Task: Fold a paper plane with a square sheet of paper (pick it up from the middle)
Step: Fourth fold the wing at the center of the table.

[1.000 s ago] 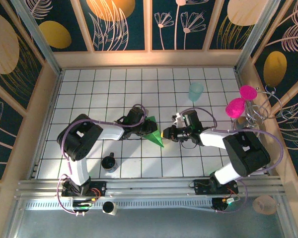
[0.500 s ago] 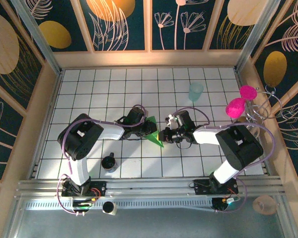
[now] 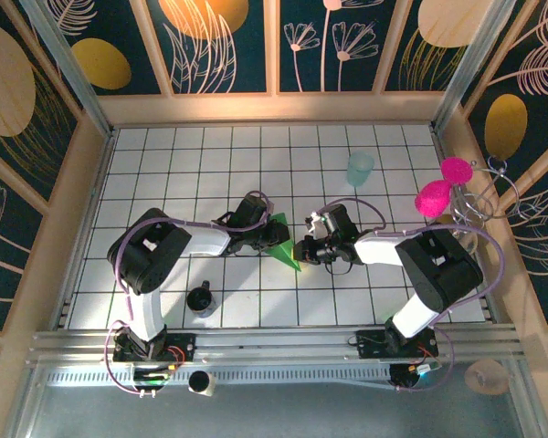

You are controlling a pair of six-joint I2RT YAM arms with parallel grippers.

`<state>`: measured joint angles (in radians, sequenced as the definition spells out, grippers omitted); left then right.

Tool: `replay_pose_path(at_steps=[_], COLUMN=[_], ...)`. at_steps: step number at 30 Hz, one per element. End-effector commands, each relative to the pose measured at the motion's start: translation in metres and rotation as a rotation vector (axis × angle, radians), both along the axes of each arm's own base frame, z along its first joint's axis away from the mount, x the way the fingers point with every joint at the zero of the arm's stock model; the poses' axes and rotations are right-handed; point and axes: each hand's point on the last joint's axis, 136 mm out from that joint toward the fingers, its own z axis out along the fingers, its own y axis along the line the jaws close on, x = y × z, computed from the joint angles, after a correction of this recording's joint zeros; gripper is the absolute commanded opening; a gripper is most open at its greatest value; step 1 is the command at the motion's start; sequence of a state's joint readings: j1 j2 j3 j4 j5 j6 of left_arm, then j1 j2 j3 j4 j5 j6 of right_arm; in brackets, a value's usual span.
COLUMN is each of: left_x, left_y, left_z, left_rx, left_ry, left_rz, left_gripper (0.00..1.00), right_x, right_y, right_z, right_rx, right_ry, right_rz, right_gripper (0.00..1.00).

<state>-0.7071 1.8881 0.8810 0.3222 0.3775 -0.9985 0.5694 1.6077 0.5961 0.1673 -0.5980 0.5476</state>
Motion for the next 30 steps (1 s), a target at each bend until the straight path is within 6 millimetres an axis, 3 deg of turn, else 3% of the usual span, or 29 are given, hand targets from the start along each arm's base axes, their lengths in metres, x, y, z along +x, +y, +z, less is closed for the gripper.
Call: replay_pose_path(at_steps=[1,22,30], left_x=[0.003,0.000,-0.005], left_y=[0.003,0.010,0.017], left_z=[-0.008,-0.025,-0.036], left_rx=[0.034,0.088,0.129], left_ry=[0.007,0.054,0.084], left_rz=[0.007,0.022,0.032], left_gripper=[0.23,0.23,0.22], right_x=[0.005,0.003,0.009], right_y=[-0.001,-0.007,-0.001], right_z=[-0.004,-0.018,0.004], right_rx=[-0.028,-0.070,-0.025], right_ry=[-0.011,0.017,-0.024], right_rz=[0.002,-0.007,-0.004], right_gripper=[0.11,0.10,0.10])
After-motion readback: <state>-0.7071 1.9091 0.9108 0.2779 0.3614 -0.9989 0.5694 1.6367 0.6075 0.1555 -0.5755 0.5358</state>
